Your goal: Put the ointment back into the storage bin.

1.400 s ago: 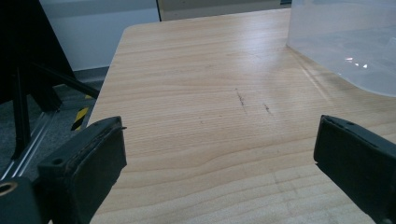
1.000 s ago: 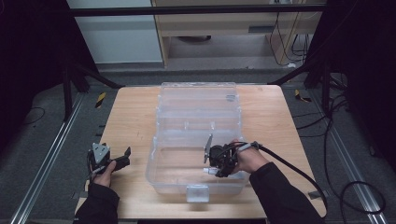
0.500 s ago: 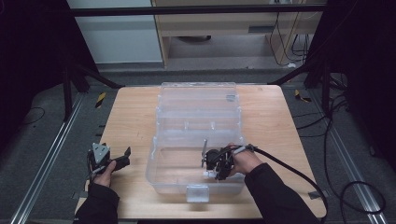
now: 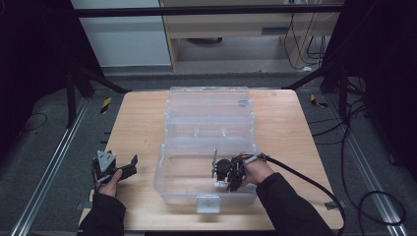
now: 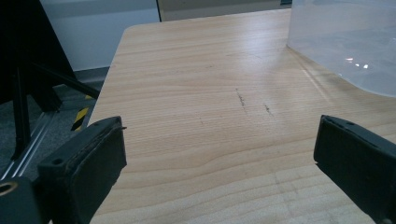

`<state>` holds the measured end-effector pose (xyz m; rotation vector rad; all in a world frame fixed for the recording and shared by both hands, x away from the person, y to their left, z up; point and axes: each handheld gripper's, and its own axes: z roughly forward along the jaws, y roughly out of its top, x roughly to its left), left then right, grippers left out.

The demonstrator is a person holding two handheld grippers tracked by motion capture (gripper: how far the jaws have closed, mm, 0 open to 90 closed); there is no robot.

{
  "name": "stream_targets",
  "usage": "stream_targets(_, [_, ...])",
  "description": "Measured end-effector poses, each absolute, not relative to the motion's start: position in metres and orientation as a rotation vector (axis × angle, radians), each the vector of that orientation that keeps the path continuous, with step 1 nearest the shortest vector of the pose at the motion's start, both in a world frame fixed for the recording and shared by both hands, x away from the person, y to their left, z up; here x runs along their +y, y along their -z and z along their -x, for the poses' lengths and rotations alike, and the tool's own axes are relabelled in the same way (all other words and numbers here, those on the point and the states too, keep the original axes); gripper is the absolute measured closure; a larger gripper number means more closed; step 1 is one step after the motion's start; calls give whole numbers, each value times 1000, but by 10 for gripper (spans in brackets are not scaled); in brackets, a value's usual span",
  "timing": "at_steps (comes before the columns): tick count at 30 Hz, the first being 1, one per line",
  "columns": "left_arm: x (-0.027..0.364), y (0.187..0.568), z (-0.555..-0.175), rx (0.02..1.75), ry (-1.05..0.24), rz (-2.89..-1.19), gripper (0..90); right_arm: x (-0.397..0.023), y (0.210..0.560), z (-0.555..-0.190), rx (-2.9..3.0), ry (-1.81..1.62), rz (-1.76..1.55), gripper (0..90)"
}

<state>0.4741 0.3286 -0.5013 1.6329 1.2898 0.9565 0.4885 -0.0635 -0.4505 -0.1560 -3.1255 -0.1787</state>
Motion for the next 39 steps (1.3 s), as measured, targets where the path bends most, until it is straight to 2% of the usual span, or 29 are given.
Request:
stream_targets(9, [329,501,-474,1290,-956,-1632,18,-62,453,-489,-3127,148,158,685])
stream_targets(14, [329,501,-474,1290,-956,-1633,18,-62,453,-489,-3132,149,167,626])
stream_targets(20, [329,501,-474,1290,-956,-1632,18,-63,449,-489,-3136,181,175,608])
stream_targets(31, [329,501,-474,1290,-956,-1632,18,-74,422,-488,-3147,357,249,572])
stream_targets(39, [329,501,-474,1290,-957,-1633,18,-89,394,-481,-3151,595,334,508])
